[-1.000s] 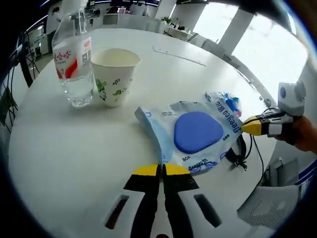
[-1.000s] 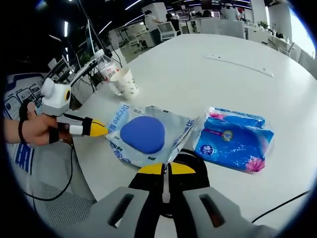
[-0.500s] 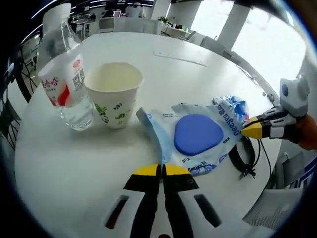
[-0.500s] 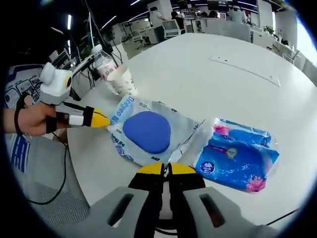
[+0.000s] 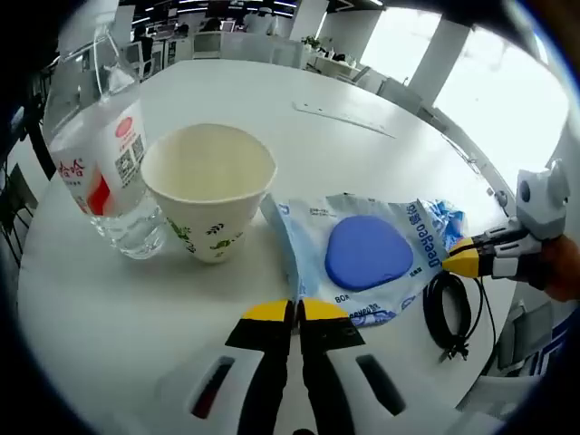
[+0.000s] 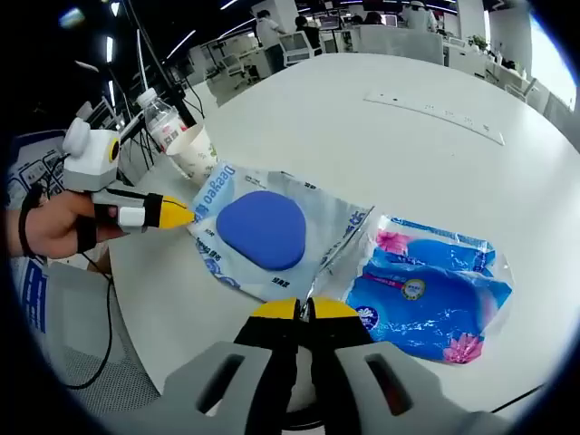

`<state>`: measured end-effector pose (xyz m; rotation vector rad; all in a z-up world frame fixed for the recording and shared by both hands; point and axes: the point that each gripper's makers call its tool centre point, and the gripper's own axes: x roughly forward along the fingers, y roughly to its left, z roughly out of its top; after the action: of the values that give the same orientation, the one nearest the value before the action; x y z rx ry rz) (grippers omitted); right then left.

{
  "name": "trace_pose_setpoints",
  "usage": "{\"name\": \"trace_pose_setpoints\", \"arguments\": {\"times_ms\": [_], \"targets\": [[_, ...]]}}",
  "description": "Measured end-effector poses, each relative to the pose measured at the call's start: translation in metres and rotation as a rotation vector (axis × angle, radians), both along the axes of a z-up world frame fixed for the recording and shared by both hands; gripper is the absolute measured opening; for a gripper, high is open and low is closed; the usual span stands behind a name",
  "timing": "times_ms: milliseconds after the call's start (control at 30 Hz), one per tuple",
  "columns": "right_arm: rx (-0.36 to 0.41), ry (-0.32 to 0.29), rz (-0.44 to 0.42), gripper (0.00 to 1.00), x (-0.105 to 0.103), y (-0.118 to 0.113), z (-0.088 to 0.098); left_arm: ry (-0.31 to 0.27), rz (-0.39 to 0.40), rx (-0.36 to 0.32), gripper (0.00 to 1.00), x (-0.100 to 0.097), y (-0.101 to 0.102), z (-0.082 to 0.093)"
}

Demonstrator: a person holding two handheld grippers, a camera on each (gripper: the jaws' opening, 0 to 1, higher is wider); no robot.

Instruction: Arrange the tabletop items into an orderly group along one side of the table until the central work area is clear of visible clutter.

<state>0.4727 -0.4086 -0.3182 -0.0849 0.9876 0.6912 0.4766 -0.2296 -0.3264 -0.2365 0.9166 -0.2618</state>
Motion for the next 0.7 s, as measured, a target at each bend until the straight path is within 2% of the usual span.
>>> {"name": "trace_pose_setpoints", "arguments": {"times_ms": [333,700], "targets": [[0.022,0.036,-0.056,0.01,0.006,0.003,-0.008,-0.012,0.049,-0.011,0.01,0.01,0.003,-0.003],[0.032,0.044,-0.063,0.0,0.016,0.007,-0.009,-0.018,0.096,-0.023,0.01,0.017,0.008,-0.002]]}}
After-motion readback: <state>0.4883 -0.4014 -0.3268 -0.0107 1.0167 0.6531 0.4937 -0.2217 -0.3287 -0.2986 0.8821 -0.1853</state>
